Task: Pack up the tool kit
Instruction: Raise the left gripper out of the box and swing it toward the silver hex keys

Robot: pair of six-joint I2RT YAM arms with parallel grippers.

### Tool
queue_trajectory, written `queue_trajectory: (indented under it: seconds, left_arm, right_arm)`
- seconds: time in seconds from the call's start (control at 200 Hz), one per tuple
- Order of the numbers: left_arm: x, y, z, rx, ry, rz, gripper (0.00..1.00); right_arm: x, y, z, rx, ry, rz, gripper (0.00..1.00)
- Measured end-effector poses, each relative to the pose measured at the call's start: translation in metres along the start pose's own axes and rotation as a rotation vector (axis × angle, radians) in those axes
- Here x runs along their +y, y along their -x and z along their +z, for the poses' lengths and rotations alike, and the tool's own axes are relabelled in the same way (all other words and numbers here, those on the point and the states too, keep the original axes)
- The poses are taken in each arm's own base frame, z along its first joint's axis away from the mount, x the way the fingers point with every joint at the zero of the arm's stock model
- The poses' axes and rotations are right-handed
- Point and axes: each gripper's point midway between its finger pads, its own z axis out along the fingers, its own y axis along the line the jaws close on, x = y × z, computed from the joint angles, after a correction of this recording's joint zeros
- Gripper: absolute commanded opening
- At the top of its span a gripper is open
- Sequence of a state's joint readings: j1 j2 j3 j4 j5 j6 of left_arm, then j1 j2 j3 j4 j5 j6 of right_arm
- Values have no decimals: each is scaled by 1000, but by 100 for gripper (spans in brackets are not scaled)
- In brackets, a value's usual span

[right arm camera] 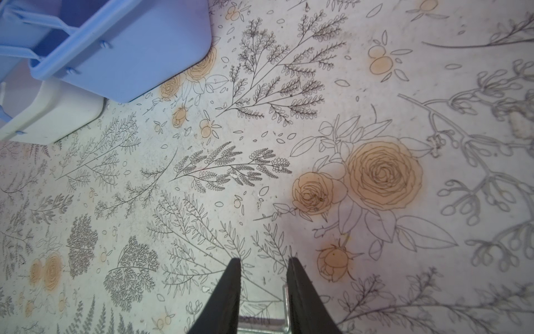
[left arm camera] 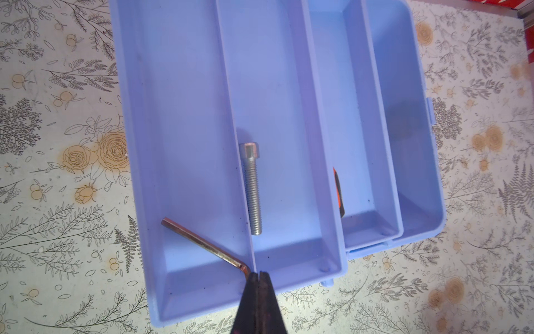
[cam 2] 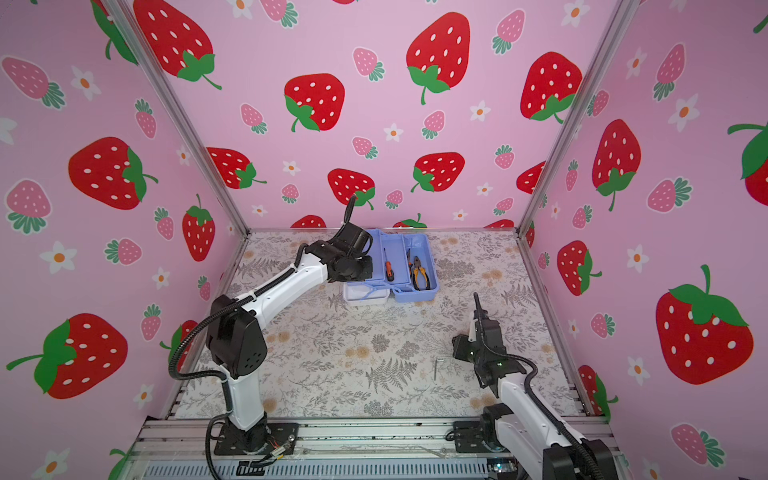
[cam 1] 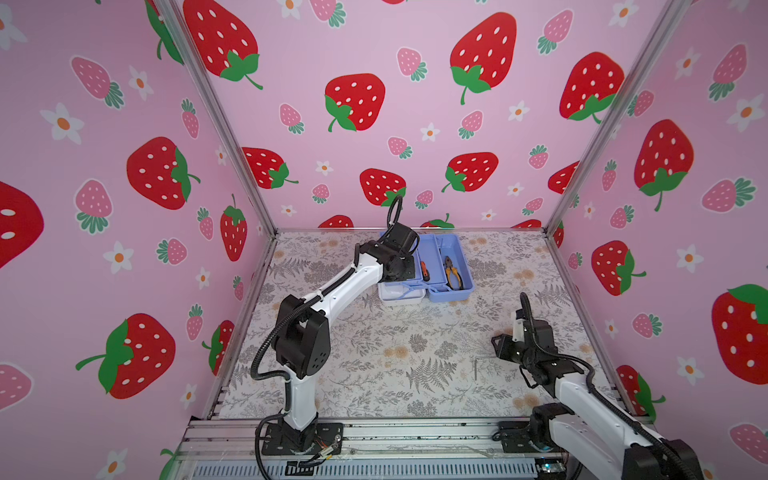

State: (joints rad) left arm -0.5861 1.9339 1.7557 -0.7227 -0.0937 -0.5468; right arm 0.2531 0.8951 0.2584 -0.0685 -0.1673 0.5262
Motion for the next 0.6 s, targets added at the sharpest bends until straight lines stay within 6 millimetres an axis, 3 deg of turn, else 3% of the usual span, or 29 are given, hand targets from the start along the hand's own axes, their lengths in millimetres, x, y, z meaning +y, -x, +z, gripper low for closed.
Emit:
queue_trajectory:
  seconds: [0.23, 0.6]
  left_arm:
    - [8, -15, 10, 40, 23, -1, 0]
    - [9, -15, 10, 39, 25, -5, 0]
  right_arm:
    - [0, 0, 0, 0, 0, 0, 31]
    - [0, 0, 0, 1, 1, 0, 31]
